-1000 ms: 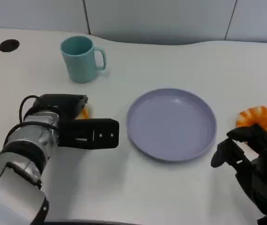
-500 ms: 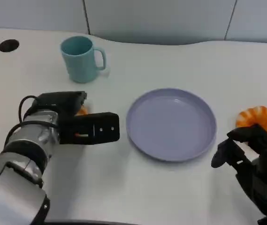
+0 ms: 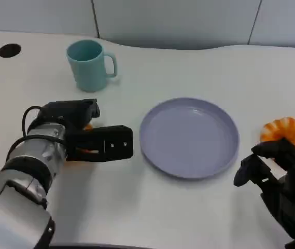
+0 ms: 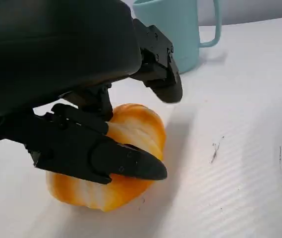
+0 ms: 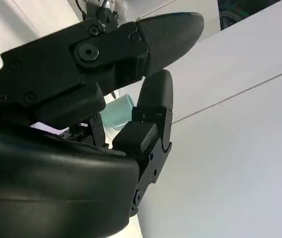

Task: Grasp the bread from the table and place it into the plate.

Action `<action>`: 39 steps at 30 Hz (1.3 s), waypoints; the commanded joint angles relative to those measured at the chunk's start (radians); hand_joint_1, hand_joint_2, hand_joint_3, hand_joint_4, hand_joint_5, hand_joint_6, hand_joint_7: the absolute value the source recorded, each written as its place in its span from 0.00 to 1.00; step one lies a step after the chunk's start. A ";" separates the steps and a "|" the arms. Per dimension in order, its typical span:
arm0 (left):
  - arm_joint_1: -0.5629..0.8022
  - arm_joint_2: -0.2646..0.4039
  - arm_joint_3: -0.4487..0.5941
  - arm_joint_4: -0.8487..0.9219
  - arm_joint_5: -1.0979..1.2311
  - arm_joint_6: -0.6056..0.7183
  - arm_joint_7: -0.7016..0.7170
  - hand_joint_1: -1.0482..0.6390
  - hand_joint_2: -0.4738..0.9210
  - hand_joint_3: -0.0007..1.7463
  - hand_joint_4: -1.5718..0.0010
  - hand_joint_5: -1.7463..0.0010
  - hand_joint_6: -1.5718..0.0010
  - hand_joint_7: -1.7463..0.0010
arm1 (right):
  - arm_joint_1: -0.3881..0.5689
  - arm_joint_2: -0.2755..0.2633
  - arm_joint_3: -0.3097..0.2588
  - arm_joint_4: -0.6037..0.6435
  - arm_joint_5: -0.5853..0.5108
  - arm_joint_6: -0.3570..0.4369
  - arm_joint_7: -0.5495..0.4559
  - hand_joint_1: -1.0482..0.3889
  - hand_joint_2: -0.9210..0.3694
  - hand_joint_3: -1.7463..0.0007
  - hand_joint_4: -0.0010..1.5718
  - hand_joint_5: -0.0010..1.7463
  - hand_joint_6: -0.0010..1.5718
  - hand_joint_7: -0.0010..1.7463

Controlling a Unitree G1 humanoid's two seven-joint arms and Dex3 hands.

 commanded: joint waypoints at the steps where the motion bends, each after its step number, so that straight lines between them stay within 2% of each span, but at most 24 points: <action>1: 0.004 0.011 0.002 0.005 -0.003 0.002 0.000 0.49 1.00 0.06 0.58 0.31 0.51 0.56 | 0.007 -0.008 -0.007 -0.009 0.007 -0.001 0.000 0.33 0.00 0.93 0.39 0.98 0.50 0.53; 3: 0.004 0.011 0.004 0.004 -0.005 0.000 0.000 0.50 1.00 0.06 0.55 0.35 0.45 0.67 | 0.006 -0.008 -0.007 -0.007 0.006 -0.004 0.002 0.33 0.00 0.93 0.40 0.98 0.50 0.53; 6: 0.006 0.012 0.016 0.003 -0.018 -0.012 -0.002 0.51 1.00 0.06 0.56 0.33 0.43 0.69 | 0.006 -0.007 -0.007 -0.009 0.007 0.000 -0.001 0.33 0.00 0.93 0.40 0.98 0.50 0.53; 8: 0.006 0.012 0.024 0.003 -0.023 -0.020 0.000 0.53 1.00 0.05 0.60 0.22 0.55 0.41 | 0.004 -0.008 -0.006 -0.008 0.005 0.001 -0.003 0.33 0.00 0.93 0.40 0.98 0.50 0.53; 9: 0.007 0.012 0.031 0.002 -0.029 -0.025 -0.001 0.54 1.00 0.05 0.61 0.19 0.59 0.32 | 0.002 -0.008 -0.005 -0.006 0.003 -0.001 -0.003 0.33 0.00 0.93 0.40 0.98 0.50 0.53; 10: 0.007 0.012 0.036 0.002 -0.034 -0.030 -0.002 0.56 1.00 0.04 0.63 0.09 0.65 0.18 | 0.000 -0.008 -0.005 -0.004 0.002 -0.002 -0.003 0.33 0.00 0.93 0.40 0.98 0.49 0.53; 12: 0.008 0.013 0.044 0.001 -0.043 -0.040 -0.006 0.57 1.00 0.03 0.64 0.02 0.69 0.06 | -0.001 -0.007 -0.005 -0.004 0.003 0.003 -0.007 0.33 0.00 0.93 0.39 0.98 0.49 0.53; 14: 0.008 0.014 0.046 0.002 -0.046 -0.044 -0.008 0.58 1.00 0.03 0.64 0.00 0.70 0.03 | -0.003 -0.006 -0.005 -0.004 0.004 0.006 -0.009 0.33 0.00 0.93 0.39 0.98 0.49 0.53; 15: 0.008 0.015 0.046 0.002 -0.046 -0.045 -0.010 0.58 1.00 0.03 0.64 0.00 0.70 0.02 | -0.005 -0.005 -0.005 -0.002 0.003 0.004 -0.010 0.33 0.00 0.93 0.39 0.98 0.50 0.53; 16: 0.008 0.016 0.046 0.002 -0.045 -0.046 -0.012 0.57 1.00 0.03 0.63 0.06 0.68 0.09 | -0.006 -0.005 -0.004 -0.001 0.002 0.002 -0.010 0.33 0.00 0.93 0.40 0.98 0.49 0.53; 20: 0.006 0.016 0.045 0.003 -0.046 -0.044 -0.022 0.56 1.00 0.03 0.64 0.14 0.67 0.15 | -0.009 -0.005 -0.005 0.004 0.002 -0.005 -0.005 0.33 0.00 0.93 0.39 0.98 0.49 0.53; 22: 0.007 0.016 0.048 0.002 -0.048 -0.045 -0.021 0.57 1.00 0.03 0.65 0.04 0.72 0.05 | -0.013 -0.006 -0.007 0.012 0.001 -0.012 -0.001 0.33 0.00 0.92 0.39 0.98 0.49 0.53; 26: 0.009 0.017 0.052 0.002 -0.052 -0.049 -0.018 0.57 1.00 0.03 0.64 0.00 0.74 0.00 | -0.014 -0.006 -0.009 0.015 0.001 -0.017 0.000 0.33 0.00 0.92 0.39 0.98 0.49 0.53; 29: 0.007 0.016 0.049 0.002 -0.048 -0.044 -0.018 0.58 1.00 0.02 0.64 0.00 0.74 0.00 | -0.010 -0.006 -0.008 0.008 0.004 -0.010 -0.003 0.33 0.00 0.91 0.39 0.98 0.49 0.53; 31: 0.006 0.015 0.046 0.002 -0.043 -0.040 -0.015 0.57 1.00 0.03 0.62 0.10 0.66 0.19 | -0.005 -0.006 -0.007 -0.001 0.007 -0.003 -0.005 0.33 0.00 0.92 0.39 0.98 0.49 0.53; 32: 0.007 0.017 0.048 0.001 -0.046 -0.049 -0.013 0.57 1.00 0.04 0.61 0.12 0.64 0.21 | -0.003 -0.006 -0.007 -0.005 0.010 0.002 -0.008 0.33 0.00 0.92 0.39 0.98 0.49 0.53; 34: 0.009 0.019 0.050 0.000 -0.048 -0.064 -0.009 0.58 1.00 0.02 0.63 0.03 0.68 0.09 | -0.002 -0.004 -0.007 -0.009 0.014 0.008 -0.011 0.34 0.00 0.92 0.39 0.98 0.49 0.53; 37: 0.004 0.020 0.040 0.000 -0.038 -0.061 -0.002 0.57 1.00 0.02 0.61 0.00 0.71 0.02 | -0.001 -0.004 -0.007 -0.009 0.011 0.008 -0.014 0.33 0.00 0.93 0.38 0.99 0.49 0.53; 39: -0.002 0.022 0.042 -0.002 -0.041 -0.072 0.001 0.58 1.00 0.01 0.62 0.01 0.67 0.10 | -0.004 -0.004 -0.007 -0.002 -0.002 -0.007 -0.016 0.33 0.00 0.92 0.38 0.99 0.49 0.53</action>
